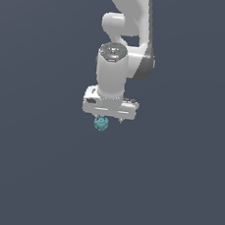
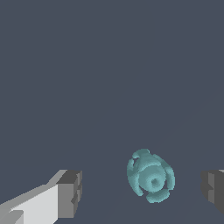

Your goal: Pick up the object and move it to a goal position.

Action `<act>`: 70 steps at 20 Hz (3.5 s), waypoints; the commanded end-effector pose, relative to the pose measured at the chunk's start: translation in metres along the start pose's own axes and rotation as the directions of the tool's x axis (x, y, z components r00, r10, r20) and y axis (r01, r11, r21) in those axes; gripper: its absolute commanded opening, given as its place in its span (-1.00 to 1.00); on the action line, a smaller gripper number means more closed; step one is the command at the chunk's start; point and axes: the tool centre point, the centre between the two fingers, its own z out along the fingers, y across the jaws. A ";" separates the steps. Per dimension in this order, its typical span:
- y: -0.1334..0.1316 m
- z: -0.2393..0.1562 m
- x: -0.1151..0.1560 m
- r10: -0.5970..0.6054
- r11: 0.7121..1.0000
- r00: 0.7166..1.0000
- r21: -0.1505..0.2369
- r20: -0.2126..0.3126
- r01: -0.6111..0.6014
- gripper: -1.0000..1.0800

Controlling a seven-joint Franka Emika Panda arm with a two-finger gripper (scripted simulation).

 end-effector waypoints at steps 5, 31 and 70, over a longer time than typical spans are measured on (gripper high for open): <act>0.010 0.019 -0.012 0.120 0.993 0.993 0.000 0.004 -0.120 0.92; 0.045 0.079 -0.061 0.516 0.857 0.857 -0.017 0.009 -0.516 0.92; 0.057 0.088 -0.052 0.521 0.854 0.854 -0.016 0.008 -0.521 -1.00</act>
